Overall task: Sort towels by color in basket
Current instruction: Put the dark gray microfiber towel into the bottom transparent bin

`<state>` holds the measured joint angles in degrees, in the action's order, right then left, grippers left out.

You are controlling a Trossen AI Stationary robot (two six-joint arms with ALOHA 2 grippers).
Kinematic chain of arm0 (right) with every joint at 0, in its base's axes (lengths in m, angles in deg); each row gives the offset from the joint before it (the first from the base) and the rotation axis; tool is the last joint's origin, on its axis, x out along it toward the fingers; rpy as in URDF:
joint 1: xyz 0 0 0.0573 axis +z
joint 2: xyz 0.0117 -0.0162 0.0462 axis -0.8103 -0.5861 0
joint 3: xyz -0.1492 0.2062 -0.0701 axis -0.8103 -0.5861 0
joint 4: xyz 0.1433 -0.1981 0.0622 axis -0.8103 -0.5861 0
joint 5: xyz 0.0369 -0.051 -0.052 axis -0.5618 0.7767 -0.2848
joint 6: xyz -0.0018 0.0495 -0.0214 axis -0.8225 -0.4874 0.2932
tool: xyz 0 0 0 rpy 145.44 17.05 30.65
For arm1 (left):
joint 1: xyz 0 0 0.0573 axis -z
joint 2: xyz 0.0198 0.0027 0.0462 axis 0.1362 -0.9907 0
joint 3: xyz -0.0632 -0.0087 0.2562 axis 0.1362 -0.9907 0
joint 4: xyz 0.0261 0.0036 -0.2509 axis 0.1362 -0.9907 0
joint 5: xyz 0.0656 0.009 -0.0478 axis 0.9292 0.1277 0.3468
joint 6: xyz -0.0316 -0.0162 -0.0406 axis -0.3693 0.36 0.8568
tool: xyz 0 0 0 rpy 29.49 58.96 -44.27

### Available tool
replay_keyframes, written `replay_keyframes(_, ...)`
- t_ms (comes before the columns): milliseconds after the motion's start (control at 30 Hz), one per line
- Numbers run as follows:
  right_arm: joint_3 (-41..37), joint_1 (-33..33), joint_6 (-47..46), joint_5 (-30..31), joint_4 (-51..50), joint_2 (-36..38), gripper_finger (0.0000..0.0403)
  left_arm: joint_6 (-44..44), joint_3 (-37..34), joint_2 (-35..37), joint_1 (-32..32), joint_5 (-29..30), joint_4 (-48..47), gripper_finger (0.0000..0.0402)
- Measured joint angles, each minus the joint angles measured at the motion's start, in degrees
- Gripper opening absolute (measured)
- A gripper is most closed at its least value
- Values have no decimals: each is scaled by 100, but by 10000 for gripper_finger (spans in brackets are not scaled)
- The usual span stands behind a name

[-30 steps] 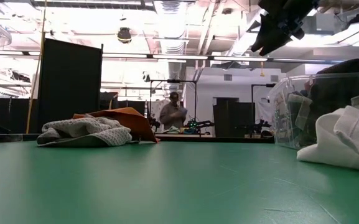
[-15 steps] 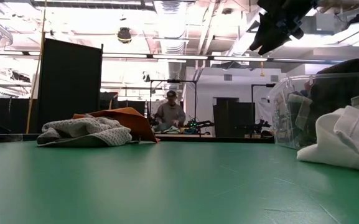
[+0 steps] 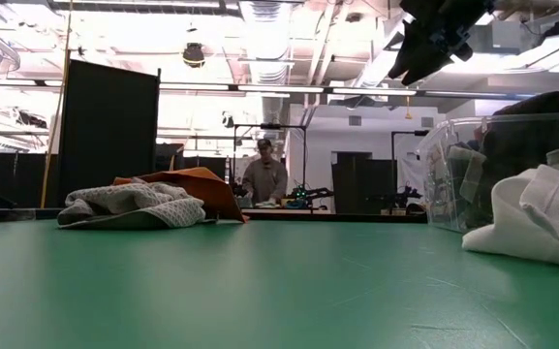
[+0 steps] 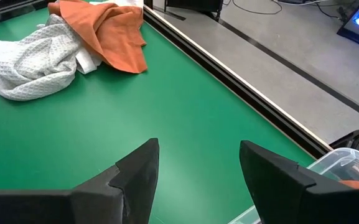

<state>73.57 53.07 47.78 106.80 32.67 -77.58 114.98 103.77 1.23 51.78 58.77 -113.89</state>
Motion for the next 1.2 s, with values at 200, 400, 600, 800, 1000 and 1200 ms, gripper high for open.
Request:
replay_keyframes(200,0,109,2,0,0,0,250,-861,-279,511,-1073,-122,416,246)
replay_keyframes(400,0,184,95,0,20,-22,250,-1887,-953,835,-2418,-1242,1404,249)
replay_keyframes(600,0,388,409,-1,329,-314,250,-2793,-1560,804,-3572,-1889,2076,250)
replay_keyframes(800,0,518,559,-1,477,-709,250,-3226,-2147,805,-4634,-2724,2776,250)
replay_keyframes(1000,0,515,601,-2,509,-1004,250,-3729,-2635,804,-5371,-2947,3562,257)
replay_keyframes(1200,0,515,621,-4,624,-1023,250,-3809,-2693,438,-5774,-3063,3702,288)
